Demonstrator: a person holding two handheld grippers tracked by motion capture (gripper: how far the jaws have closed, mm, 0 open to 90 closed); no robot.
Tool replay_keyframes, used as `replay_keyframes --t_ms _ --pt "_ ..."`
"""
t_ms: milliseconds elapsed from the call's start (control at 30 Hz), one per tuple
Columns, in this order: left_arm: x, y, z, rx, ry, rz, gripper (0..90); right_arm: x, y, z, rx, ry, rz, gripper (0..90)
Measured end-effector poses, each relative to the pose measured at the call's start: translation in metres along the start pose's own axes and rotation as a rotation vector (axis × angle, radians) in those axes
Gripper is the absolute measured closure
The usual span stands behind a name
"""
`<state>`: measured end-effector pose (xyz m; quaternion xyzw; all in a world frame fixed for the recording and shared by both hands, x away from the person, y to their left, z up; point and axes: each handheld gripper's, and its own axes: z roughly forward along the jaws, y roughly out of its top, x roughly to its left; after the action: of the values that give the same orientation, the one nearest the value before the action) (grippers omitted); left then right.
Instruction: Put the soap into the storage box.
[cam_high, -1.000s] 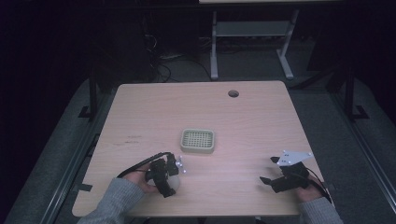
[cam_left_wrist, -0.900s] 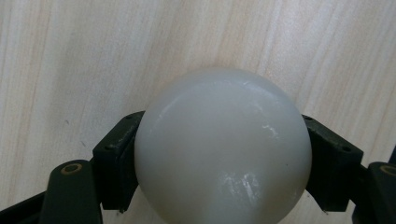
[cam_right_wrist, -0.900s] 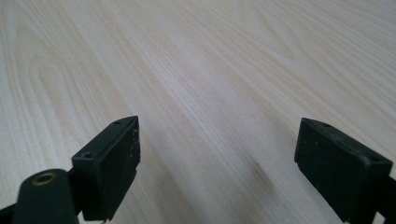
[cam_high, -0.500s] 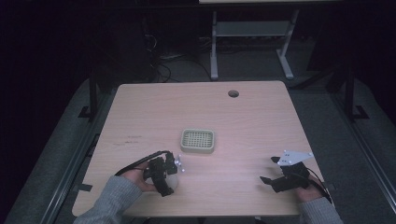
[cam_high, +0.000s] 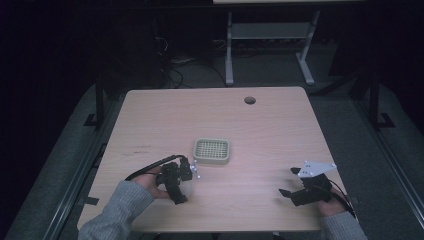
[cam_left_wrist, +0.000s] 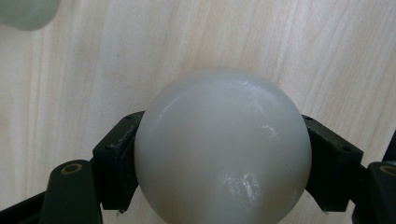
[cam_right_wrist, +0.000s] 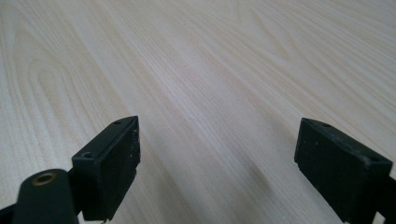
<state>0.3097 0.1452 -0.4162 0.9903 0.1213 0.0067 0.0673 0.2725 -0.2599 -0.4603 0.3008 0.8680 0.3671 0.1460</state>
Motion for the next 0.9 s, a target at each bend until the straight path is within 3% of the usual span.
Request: replay_keyframes --t_ms 900 --pt "0.027 0.029 -0.012 0.04 -0.023 0.029 24.3 -0.002 0.001 -0.001 -0.029 0.004 0.005 13.6"
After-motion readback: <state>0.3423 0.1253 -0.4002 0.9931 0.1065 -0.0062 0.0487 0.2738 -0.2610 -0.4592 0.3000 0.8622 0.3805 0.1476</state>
